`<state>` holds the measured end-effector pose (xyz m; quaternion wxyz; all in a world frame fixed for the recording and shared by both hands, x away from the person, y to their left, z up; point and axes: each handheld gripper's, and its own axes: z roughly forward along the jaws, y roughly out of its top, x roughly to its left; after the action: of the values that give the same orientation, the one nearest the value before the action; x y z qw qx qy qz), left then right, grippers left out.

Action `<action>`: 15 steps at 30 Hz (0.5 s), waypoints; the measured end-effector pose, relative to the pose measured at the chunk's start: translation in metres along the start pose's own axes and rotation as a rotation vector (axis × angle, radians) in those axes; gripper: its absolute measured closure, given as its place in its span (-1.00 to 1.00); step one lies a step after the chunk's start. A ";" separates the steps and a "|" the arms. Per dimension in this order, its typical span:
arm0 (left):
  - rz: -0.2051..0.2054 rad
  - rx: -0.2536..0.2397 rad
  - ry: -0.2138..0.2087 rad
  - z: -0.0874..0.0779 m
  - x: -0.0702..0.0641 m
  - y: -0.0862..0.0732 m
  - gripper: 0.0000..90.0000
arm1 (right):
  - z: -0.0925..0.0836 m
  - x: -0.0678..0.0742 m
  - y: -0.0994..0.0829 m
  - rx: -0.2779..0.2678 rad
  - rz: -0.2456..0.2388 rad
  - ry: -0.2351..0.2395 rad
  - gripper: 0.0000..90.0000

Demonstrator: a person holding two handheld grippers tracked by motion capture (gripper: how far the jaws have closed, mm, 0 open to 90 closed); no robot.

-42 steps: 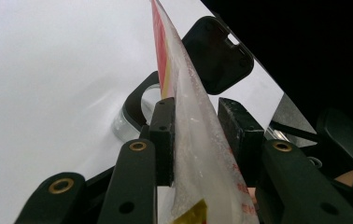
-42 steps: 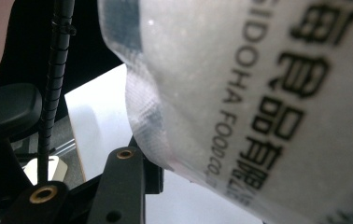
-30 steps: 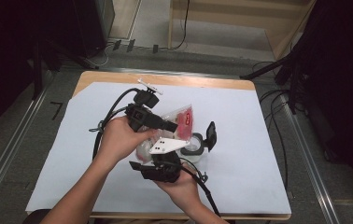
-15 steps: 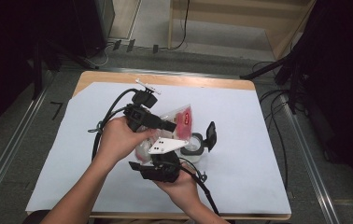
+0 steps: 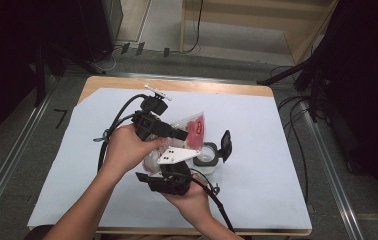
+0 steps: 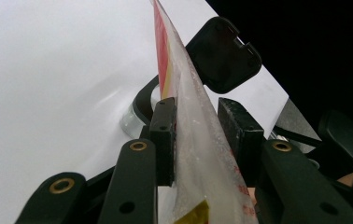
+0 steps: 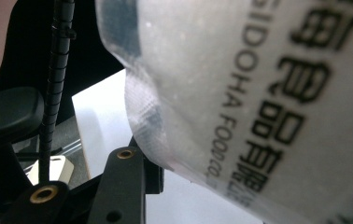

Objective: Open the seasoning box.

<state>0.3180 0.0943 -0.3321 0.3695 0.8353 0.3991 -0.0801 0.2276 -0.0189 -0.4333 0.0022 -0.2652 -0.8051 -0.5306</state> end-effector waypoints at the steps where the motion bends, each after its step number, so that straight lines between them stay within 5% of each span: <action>1: 0.000 0.001 0.000 0.000 0.000 0.000 0.52 | 0.000 0.000 0.000 0.002 -0.003 0.002 0.42; 15: 0.000 -0.004 0.001 0.001 -0.002 0.000 0.53 | -0.001 0.001 -0.001 0.004 -0.010 0.002 0.42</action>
<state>0.3168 0.0929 -0.3320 0.3712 0.8345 0.3995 -0.0787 0.2264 -0.0195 -0.4337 0.0007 -0.2608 -0.8073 -0.5293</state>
